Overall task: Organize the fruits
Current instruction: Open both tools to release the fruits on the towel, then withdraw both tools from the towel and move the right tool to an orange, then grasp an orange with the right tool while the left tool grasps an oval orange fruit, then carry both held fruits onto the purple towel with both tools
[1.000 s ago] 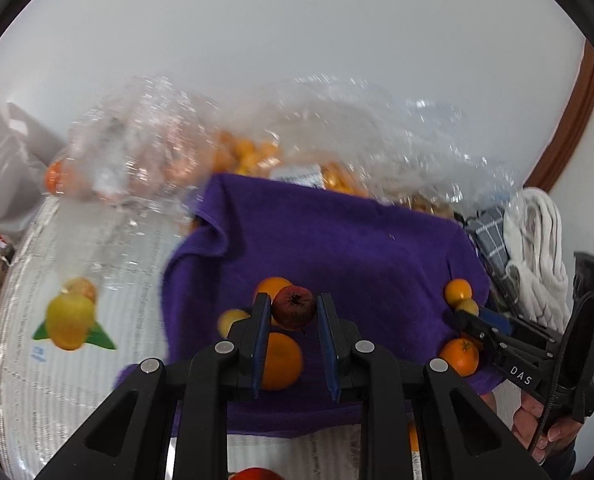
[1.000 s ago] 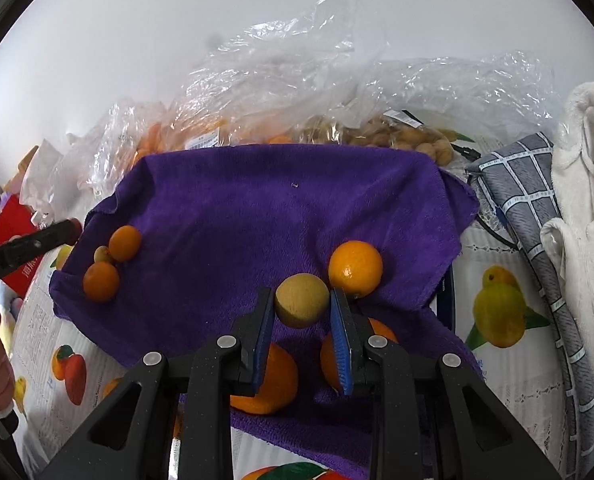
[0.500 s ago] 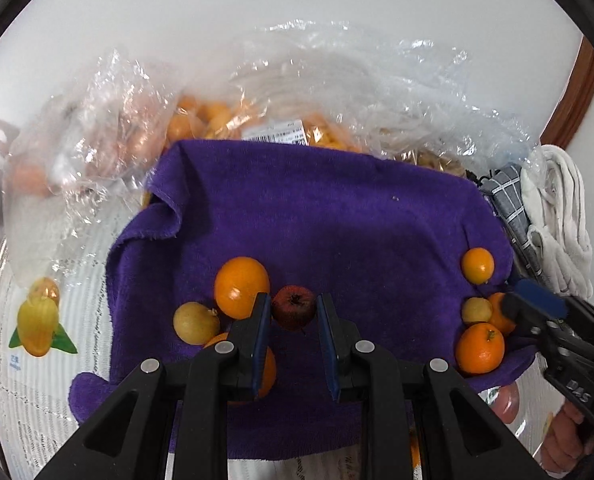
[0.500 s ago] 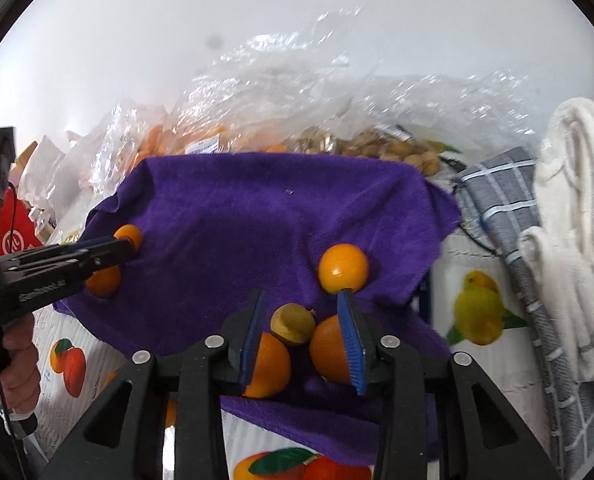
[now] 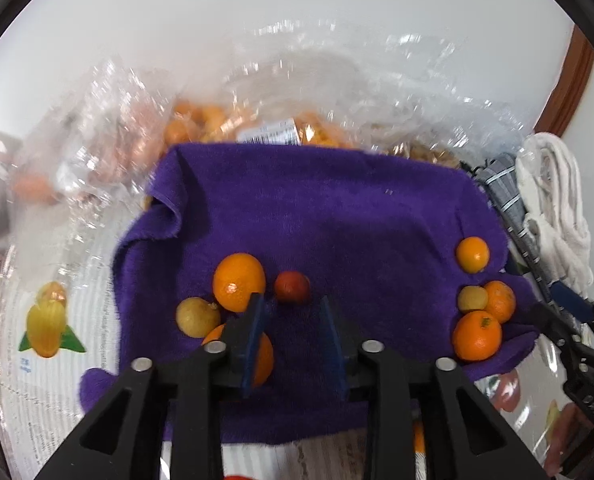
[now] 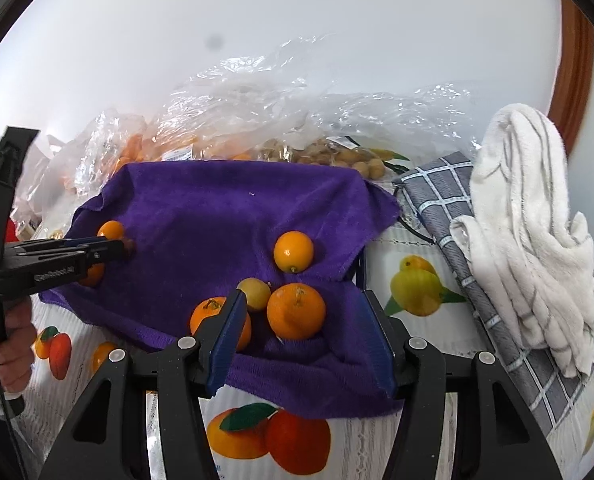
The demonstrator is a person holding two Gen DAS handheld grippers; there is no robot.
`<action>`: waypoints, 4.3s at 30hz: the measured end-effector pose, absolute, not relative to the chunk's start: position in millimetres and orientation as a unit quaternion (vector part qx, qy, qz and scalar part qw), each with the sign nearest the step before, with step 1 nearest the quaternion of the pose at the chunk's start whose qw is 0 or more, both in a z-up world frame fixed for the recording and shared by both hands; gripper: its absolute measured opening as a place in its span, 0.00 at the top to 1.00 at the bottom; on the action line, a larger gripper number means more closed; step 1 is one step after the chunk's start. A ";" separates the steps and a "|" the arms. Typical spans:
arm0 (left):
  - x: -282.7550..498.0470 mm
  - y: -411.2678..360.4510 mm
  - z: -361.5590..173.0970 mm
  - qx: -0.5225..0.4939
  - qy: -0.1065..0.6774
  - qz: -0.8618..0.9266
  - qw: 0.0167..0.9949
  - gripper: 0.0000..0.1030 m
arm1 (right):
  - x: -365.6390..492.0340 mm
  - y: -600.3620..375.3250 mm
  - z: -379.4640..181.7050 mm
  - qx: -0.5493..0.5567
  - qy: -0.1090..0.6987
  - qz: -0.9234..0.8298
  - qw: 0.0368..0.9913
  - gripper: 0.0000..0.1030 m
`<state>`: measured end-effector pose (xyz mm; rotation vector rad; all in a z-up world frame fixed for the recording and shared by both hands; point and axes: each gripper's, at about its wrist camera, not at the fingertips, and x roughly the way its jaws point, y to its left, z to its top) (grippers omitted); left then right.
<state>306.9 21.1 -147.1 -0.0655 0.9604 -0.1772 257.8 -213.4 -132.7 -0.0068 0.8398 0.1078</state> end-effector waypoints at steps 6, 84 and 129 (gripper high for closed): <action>276.0 42.5 -124.4 -0.026 0.423 -0.075 0.903 0.44 | 244.8 -204.4 -128.2 0.004 0.414 0.038 0.910 0.43; 163.9 122.3 -170.4 -0.093 0.427 -0.042 0.898 0.38 | 173.2 -194.1 -162.1 0.005 0.410 0.112 0.905 0.70; 164.6 51.6 -120.3 -0.072 0.451 -0.030 0.889 0.70 | 144.8 -219.1 -106.7 -0.006 0.380 0.102 0.919 0.70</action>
